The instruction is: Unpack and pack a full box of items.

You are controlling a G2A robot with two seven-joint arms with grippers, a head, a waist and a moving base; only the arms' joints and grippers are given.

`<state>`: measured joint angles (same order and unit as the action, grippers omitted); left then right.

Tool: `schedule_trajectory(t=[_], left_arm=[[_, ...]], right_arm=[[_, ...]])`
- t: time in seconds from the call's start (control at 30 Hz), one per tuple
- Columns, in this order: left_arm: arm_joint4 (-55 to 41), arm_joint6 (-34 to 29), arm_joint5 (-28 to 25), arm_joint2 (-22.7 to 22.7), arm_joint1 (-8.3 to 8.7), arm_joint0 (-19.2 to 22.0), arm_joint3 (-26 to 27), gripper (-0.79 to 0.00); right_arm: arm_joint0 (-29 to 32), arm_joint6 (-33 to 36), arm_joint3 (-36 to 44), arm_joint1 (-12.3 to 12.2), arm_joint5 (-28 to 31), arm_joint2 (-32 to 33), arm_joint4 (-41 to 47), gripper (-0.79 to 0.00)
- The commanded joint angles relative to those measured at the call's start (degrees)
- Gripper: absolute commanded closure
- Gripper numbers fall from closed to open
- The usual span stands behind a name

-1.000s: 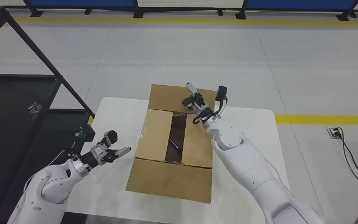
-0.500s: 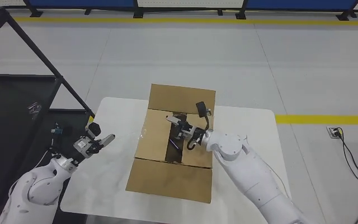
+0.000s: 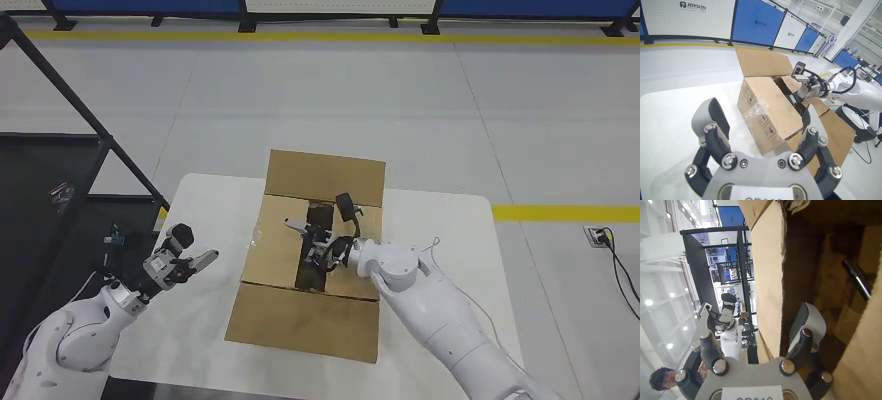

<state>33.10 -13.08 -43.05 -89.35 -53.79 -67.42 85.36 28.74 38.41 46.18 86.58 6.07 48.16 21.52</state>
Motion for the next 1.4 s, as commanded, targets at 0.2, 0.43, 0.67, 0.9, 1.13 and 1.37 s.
schedule_trajectory(t=[0.2, 0.43, 0.67, 0.9, 1.13, 1.37], left_arm=[[0.30, -0.65, -2.09, 0.20, 0.08, -1.63, 2.82, -0.785], [4.61, 0.15, -2.86, -0.78, 0.26, -3.63, 7.08, -0.785], [9.39, 0.49, -6.97, -0.98, 0.52, -5.41, 9.71, -0.785], [9.99, 1.99, 1.25, 0.65, -0.05, -5.04, 10.50, -0.785], [13.96, 3.84, 7.72, 3.63, -0.74, -4.43, 11.56, -0.785], [17.91, 5.97, 13.01, 4.57, -1.19, -4.07, 11.42, -0.785]], right_arm=[[-2.57, 6.18, -5.58, 2.44, 3.27, 1.57, 12.57, -0.785], [-3.47, 6.57, -4.90, 4.06, 5.06, 2.22, 17.68, -0.785], [-3.43, 3.02, -2.84, 5.86, 7.80, 1.64, 19.86, -0.785], [-4.06, 4.03, -3.65, 7.46, 8.93, 0.43, 20.40, -0.785], [-4.79, 7.55, -5.85, 8.88, 9.88, -0.04, 22.10, -0.785], [-5.79, 13.46, -8.85, 9.74, 10.66, 0.76, 24.38, -0.785]])
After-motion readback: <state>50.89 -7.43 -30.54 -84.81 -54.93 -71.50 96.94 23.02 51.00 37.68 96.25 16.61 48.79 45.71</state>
